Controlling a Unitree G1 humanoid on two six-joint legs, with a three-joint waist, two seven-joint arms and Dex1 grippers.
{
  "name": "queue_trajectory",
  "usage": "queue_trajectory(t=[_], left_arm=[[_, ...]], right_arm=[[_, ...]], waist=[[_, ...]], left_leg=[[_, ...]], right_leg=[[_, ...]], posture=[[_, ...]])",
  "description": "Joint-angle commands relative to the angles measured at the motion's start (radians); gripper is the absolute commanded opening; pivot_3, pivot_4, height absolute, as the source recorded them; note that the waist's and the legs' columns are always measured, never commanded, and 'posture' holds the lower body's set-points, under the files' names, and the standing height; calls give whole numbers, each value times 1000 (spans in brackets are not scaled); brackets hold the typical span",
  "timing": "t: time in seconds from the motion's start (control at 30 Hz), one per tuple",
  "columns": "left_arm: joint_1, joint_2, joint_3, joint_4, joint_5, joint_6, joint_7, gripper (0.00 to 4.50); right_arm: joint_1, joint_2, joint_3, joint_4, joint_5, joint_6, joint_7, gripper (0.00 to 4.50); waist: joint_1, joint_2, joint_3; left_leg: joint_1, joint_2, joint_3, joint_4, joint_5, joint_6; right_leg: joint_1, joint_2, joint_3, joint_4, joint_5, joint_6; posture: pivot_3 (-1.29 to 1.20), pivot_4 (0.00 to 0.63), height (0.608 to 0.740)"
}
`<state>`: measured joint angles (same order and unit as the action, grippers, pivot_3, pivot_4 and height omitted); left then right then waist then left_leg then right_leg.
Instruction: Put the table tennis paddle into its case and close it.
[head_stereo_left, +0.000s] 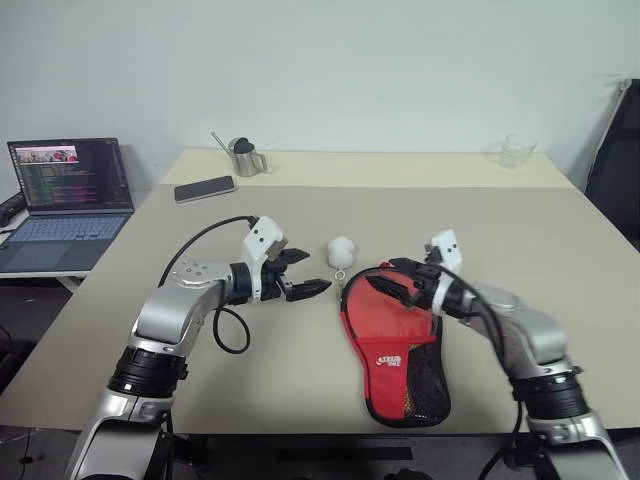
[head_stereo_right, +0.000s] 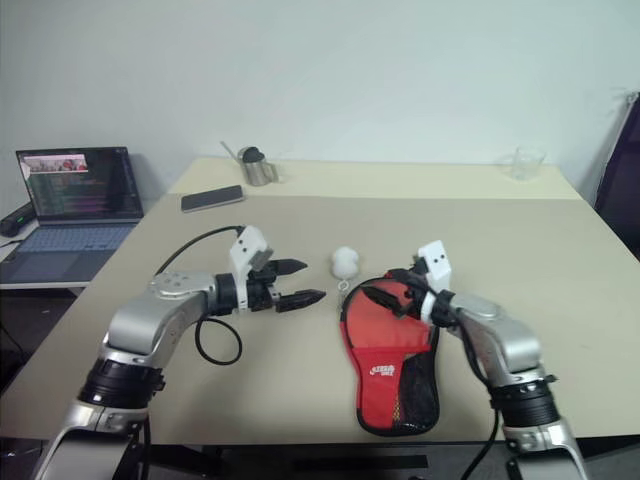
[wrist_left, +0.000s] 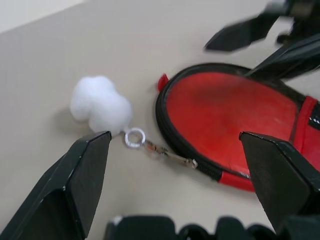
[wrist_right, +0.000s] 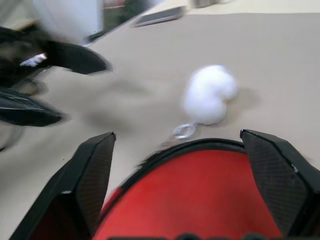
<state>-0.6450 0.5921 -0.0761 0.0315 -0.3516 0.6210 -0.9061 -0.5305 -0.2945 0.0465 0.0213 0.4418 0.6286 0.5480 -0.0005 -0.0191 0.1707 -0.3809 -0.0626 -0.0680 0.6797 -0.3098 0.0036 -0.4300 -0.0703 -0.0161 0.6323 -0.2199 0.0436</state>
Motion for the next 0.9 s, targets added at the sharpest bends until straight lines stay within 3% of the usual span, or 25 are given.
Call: queue_trajectory(t=[0.03,0.27,0.43,0.57,0.9], left_arm=[[-27,-9,26,3,5,-24,20,4500],[-73,-59,27,91,29,-6,98,4500],[-141,-107,4,213,80,-20,157,4500],[-252,-173,10,401,140,-4,265,4500],[-433,-288,50,791,182,-132,329,4500]], right_arm=[[3,58,12,93,-80,-141,-50,4341],[55,111,70,198,-178,-237,-41,4341],[67,127,65,238,-174,-185,-38,4341],[63,143,73,232,-175,-178,-34,4341],[62,159,89,225,-201,-174,-18,4341]], waist=[[-3,0,0],[-6,0,0],[-7,-1,-2],[-6,-2,-2],[-16,-3,-3]], left_leg=[[1,0,1,0,0,0],[0,0,6,1,1,-1],[5,0,7,1,2,-3],[18,1,6,0,2,-2],[18,2,7,0,2,-3]], right_leg=[[0,0,1,1,0,0],[-7,0,5,10,0,0],[-5,1,5,13,0,0],[9,2,5,12,-1,-1],[8,5,5,13,0,-1]], posture=[[0,150,740],[0,150,740],[0,150,740],[0,150,740],[0,150,740]])
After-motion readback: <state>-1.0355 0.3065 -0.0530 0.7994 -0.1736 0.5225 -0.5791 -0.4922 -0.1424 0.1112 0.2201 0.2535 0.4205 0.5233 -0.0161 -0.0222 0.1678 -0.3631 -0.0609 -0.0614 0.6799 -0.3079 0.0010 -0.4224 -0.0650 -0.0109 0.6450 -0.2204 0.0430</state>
